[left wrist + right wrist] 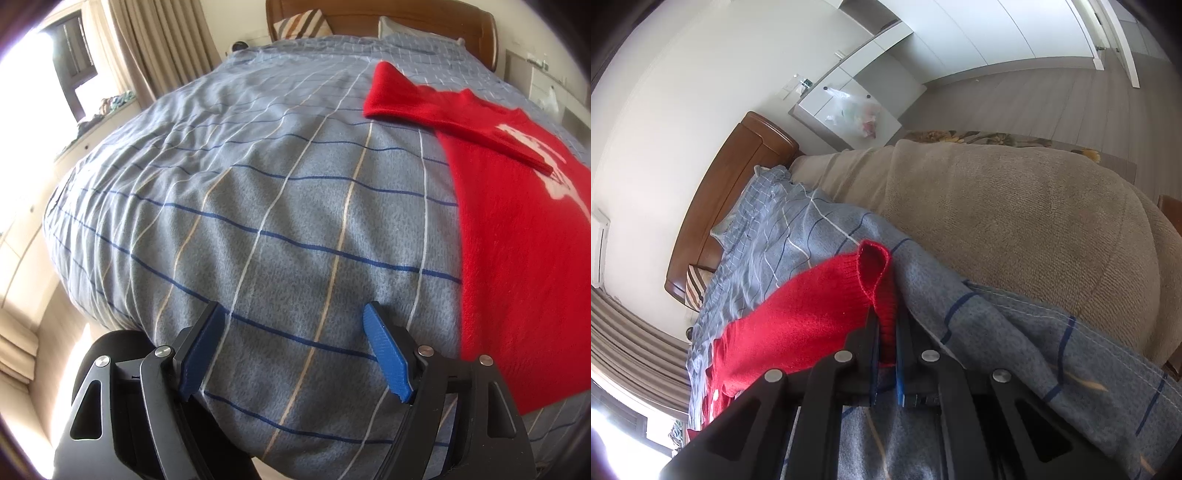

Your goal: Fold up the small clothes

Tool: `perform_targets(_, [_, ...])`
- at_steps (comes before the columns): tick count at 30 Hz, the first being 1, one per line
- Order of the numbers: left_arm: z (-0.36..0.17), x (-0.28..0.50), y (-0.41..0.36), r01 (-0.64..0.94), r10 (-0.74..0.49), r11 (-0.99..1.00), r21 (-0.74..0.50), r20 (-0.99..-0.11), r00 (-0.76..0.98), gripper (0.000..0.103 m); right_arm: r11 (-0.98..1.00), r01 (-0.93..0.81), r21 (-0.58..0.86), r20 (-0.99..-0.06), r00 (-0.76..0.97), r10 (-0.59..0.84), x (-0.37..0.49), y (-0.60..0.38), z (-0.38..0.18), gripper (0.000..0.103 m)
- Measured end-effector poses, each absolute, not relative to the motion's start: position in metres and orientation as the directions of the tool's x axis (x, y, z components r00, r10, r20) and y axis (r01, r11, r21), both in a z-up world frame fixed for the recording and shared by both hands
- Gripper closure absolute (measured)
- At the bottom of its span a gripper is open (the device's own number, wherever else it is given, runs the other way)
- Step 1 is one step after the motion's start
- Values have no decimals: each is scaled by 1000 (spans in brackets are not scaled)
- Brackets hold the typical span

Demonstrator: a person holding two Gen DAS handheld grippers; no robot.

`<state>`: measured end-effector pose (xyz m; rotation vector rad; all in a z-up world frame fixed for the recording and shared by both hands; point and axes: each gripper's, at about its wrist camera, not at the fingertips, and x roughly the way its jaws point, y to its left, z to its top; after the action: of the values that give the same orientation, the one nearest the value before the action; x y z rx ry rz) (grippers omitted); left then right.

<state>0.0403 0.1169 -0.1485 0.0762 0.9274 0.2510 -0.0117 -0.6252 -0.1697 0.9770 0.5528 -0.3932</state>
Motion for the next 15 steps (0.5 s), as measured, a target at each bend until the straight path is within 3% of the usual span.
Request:
perform_targets(8, [-133,34,125,-162,213,976,146,-793,571,20,548,584,599,-656,750,-83,-15,-624,-152,95])
perform_targets(12, [-114,30,121,-108,227,973,205,-754,616,19,526,695,489,-714,666,-217,-45,-623,-131,86])
perform_targets(15, [-93,37,106,-20,193,970,244,-711,677,17,544,709,449,-705,655,-272,-68,-611,-113,77])
